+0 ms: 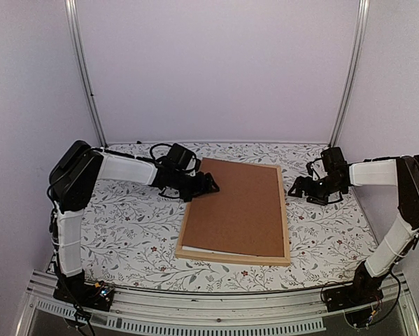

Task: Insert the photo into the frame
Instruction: Place the backboard on the mat board.

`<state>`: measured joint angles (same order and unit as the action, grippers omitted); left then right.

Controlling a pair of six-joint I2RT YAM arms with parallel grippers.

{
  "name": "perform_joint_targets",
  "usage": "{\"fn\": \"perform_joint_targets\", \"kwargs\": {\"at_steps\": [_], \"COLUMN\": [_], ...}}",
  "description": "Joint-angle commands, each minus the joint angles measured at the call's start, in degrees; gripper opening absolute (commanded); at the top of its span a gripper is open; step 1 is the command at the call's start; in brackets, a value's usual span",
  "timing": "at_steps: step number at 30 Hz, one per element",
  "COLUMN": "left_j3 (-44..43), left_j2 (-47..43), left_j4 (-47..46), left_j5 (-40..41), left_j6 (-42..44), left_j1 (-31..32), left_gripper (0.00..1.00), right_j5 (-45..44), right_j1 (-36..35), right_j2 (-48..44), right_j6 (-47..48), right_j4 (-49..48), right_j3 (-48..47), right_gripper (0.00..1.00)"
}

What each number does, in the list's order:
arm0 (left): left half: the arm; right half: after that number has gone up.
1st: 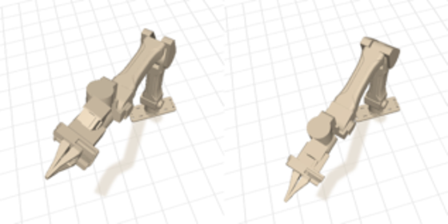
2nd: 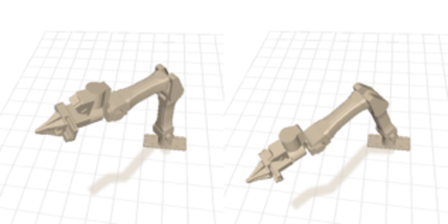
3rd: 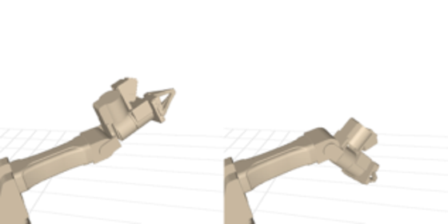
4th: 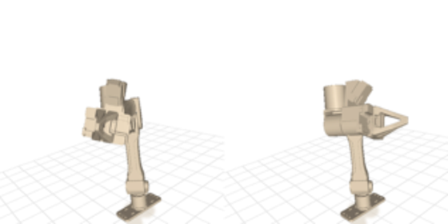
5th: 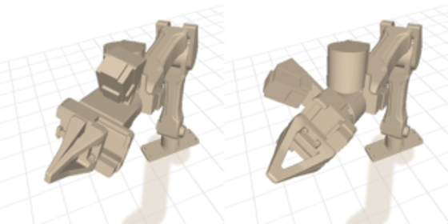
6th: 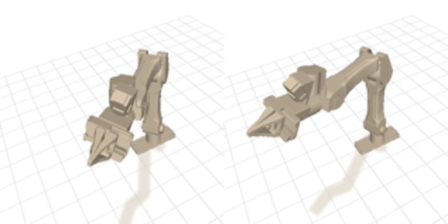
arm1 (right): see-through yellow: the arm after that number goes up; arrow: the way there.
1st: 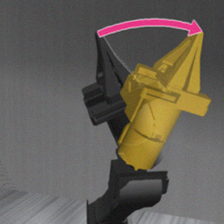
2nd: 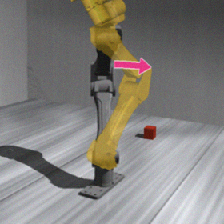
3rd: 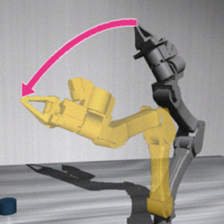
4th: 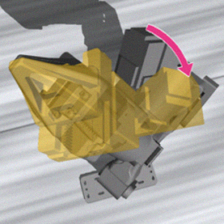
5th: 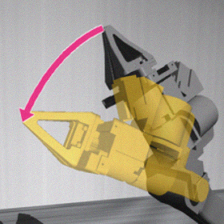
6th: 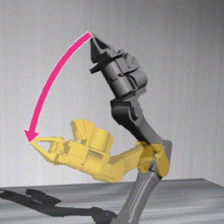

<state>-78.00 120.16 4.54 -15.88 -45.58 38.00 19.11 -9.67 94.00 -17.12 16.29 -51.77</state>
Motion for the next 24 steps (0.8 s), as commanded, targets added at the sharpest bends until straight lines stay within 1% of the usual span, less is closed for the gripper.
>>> {"fn": "perform_joint_targets", "kwargs": {"at_steps": [1, 13, 24], "left_j3": [-1.8, -2.6, -3.0], "left_j2": [1.6, 1.7, 0.3], "left_j4": [3.3, 6.4, 8.2], "left_j5": [2.9, 5.5, 7.7], "left_j6": [3.1, 5.0, 6.1], "left_j1": [0.8, 1.1, 1.1], "left_gripper": [0.81, 0.82, 0.86], "right_j5": [1.0, 1.4, 1.5], "right_j1": [0.2, 0.3, 0.2], "right_j2": [0.8, 1.2, 1.3], "right_j6": [-0.3, -0.4, -0.4], "right_j4": [-1.4, -1.8, -1.8], "right_j3": [0.5, 0.7, 0.6], "right_gripper": [0.94, 0.94, 0.94]}}
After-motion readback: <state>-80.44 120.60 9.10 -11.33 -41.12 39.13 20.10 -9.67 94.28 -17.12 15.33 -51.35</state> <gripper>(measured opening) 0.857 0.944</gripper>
